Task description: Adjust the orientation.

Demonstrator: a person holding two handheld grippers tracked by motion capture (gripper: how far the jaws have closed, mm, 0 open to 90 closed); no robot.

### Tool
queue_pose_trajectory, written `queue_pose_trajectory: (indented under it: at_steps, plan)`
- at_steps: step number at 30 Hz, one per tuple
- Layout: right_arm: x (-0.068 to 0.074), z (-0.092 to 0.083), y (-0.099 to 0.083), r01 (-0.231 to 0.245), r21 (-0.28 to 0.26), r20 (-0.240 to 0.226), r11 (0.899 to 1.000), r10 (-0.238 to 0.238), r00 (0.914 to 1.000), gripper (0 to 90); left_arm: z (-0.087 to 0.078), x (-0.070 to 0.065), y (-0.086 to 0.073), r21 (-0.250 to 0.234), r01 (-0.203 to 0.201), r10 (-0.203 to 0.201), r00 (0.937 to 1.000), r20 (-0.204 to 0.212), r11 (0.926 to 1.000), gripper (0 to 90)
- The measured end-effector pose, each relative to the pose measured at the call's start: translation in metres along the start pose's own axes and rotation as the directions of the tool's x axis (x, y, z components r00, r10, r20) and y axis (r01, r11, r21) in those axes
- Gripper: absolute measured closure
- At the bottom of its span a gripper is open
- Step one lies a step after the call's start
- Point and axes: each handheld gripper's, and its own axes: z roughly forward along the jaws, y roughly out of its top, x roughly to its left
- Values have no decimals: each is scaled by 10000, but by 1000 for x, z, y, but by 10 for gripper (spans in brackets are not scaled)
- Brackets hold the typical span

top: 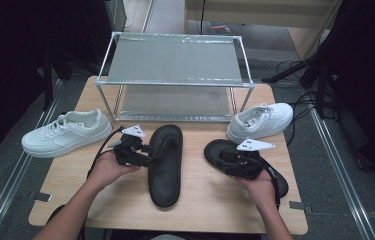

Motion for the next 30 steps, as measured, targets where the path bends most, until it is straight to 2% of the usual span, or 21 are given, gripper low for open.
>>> queue_pose_trajectory:
  at_steps: [8,16,19,22,30]
  plan:
    - [-6,-13,-5,-108,-317,177,9994,114,9998,495,5,1,5,46,-147,146,9998,125,9999,392]
    - [-12,-27,-15,-247,-120,565,9996,254,9981,530,6,3,7,-143,-56,60,9996,280,9999,392]
    - [-14,-24,-19,-9,42,531,10000,7,9986,543,6,4,7,-156,-26,31,9995,303,9999,391]
    - [-18,-21,-21,-285,386,419,9988,269,9988,579,6,4,7,-146,-52,56,9997,242,9999,392]
    - [-28,-13,-24,-670,664,-127,9955,680,9976,709,6,4,7,-171,-66,71,9996,269,9998,391]
